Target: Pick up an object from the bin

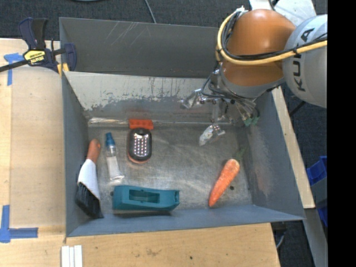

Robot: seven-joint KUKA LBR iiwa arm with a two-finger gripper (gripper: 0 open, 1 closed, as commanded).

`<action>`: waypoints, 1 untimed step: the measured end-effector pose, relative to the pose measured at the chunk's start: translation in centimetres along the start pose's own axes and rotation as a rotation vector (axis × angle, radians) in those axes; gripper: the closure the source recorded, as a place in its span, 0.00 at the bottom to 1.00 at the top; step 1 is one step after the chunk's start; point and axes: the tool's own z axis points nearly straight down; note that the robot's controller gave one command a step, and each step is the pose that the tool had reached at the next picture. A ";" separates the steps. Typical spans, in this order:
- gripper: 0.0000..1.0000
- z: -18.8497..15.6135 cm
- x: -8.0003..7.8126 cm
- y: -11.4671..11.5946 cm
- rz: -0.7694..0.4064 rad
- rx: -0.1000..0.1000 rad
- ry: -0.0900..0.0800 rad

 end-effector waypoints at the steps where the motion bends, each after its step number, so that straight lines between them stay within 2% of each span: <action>1: 0.00 0.3 0.2 0.0 0.000 -0.002 0.007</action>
Offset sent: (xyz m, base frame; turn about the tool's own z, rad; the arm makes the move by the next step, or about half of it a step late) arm -0.0275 0.0461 -0.0236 -0.1836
